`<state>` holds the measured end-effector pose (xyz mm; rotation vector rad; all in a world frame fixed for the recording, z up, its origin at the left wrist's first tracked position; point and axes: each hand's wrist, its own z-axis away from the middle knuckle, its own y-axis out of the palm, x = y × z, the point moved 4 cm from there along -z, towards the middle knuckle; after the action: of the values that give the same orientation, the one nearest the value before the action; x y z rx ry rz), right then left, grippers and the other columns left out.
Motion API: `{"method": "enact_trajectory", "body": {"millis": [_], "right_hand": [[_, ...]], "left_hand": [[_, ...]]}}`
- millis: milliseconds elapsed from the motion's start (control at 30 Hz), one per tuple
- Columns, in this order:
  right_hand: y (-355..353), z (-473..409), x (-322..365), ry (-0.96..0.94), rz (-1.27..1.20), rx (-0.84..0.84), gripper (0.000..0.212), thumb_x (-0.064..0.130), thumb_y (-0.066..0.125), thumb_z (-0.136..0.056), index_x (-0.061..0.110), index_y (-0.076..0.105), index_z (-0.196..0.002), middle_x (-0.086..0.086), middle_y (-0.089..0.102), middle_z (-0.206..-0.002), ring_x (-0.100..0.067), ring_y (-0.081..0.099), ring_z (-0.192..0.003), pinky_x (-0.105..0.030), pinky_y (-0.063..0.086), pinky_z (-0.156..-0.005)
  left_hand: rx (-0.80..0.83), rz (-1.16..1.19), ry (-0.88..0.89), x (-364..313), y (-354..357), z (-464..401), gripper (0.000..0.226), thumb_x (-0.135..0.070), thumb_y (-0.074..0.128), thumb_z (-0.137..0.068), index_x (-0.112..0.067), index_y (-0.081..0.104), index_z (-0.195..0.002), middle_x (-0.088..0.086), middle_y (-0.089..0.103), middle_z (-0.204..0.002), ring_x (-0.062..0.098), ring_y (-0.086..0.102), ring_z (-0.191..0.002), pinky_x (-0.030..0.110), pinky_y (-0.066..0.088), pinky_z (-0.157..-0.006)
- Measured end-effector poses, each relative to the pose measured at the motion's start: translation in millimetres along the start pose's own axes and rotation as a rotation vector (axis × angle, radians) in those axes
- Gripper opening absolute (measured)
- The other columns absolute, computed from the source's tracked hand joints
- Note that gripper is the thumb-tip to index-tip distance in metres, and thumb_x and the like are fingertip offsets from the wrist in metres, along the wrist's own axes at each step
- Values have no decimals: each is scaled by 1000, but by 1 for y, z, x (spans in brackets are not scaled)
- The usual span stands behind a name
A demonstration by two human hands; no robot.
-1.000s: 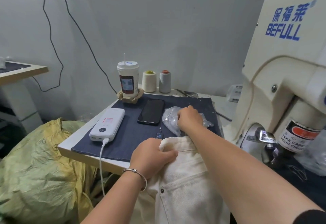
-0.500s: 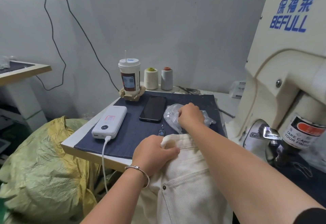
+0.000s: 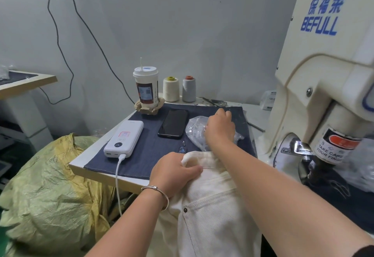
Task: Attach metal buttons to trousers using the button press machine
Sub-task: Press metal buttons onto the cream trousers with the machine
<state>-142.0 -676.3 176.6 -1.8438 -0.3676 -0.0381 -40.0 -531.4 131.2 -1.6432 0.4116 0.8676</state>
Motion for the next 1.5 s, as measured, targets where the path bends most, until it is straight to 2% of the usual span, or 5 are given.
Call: {"method": "enact_trajectory", "body": {"millis": [233,433,600,767,1500], "right_hand": [[-80,129,-7,-167,-468,-393,9,10,62,-90,7,64,-81,-1,53,-98,-20,47,-95,-23,34,-61],[-122,227,-136,18,-455,-615,11,6,74,-80,13,67,-76,4,58,-84,-15,51,-83,-14,34,-64],[-111,188,-259,367,-339,-137,25,17,62,-92,16,64,-67,9,54,-91,-21,44,-113,-31,34,-69],[-89,168,-298,406,-445,190,22,20,70,-87,25,71,-66,8,69,-78,-16,64,-84,-34,52,-77],[-86,176,-299,236,-541,-109,19,20,75,-82,34,69,-70,12,66,-83,-1,56,-72,-12,37,-59]], "left_hand": [[20,48,-54,-7,0,5,33,-43,71,-68,-19,54,-51,-4,51,-49,18,43,-54,31,35,-56],[19,-4,-36,-16,-1,11,26,-38,76,-79,-15,71,-66,3,71,-66,28,68,-72,40,53,-69],[-42,-79,-51,-30,11,16,26,-44,75,-79,-19,73,-73,0,71,-73,22,65,-76,42,54,-75],[-25,-18,-110,-29,12,19,31,-53,75,-64,-22,75,-67,-2,72,-66,23,66,-73,41,53,-73],[-57,38,-106,-21,13,14,16,-43,82,-71,-33,74,-62,-6,71,-60,24,66,-71,39,50,-69]]}}
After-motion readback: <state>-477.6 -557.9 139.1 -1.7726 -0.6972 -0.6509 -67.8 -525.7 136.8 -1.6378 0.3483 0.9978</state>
